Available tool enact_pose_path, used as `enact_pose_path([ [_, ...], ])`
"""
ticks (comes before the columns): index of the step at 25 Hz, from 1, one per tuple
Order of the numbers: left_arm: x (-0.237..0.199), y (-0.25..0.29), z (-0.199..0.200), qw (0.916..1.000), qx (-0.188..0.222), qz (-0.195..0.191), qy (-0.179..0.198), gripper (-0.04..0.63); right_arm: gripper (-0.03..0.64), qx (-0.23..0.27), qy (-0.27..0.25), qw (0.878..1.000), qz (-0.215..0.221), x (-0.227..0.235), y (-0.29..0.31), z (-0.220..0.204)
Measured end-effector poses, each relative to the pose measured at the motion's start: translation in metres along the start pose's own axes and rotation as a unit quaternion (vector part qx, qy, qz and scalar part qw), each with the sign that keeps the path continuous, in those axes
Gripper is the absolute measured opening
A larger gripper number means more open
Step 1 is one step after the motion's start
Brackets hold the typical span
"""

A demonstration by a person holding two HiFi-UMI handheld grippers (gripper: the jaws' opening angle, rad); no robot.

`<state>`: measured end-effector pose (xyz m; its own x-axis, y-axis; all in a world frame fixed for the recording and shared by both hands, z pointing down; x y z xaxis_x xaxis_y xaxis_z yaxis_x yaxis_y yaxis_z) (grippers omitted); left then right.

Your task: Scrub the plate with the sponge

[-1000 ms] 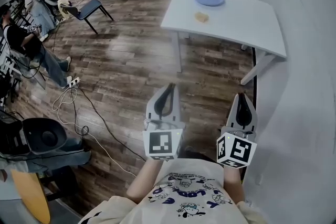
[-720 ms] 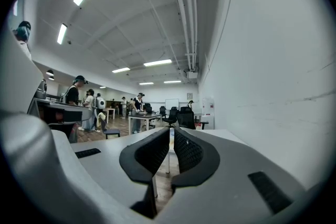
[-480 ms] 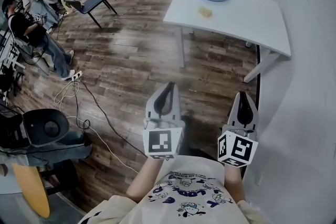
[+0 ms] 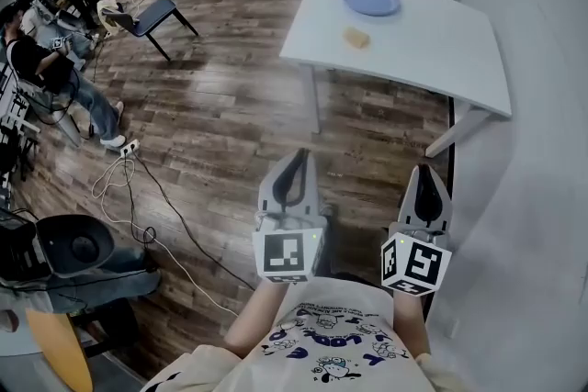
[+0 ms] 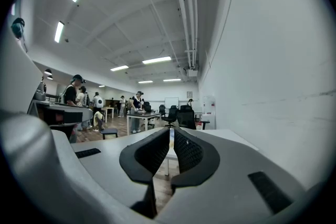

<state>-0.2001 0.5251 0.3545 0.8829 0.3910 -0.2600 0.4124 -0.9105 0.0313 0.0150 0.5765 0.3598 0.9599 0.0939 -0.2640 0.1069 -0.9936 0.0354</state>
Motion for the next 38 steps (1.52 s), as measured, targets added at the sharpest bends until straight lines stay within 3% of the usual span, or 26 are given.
enact_pose_path([
  [16,-0.052,0.148,0.033,0.9987,-0.006,-0.05,-0.005,0.023,0.037,-0.011,-0.005,0.999,-0.031,-0.014,0.147,0.022],
  [24,-0.081,0.187,0.032,0.9983,-0.013,-0.056,-0.012,0.023,0.037,-0.02,-0.011,0.999,-0.043,-0.026,0.187,0.021],
  [38,-0.089,0.239,0.016,0.9982,-0.036,-0.042,-0.022,0.023,0.037,-0.044,-0.009,0.999,-0.024,-0.02,0.241,0.004],
])
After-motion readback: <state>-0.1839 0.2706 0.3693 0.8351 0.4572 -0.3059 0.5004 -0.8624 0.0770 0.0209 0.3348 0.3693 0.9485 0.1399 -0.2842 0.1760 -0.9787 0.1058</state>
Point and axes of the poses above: the fingertips, and each gripper's own axes: y forward along the fingers, x to its right, z out of its top, the point moved 7 cm from there along -y, backward along the fingers, and after that the axes turned 13 degrees about -y, right-handed, at the moved point
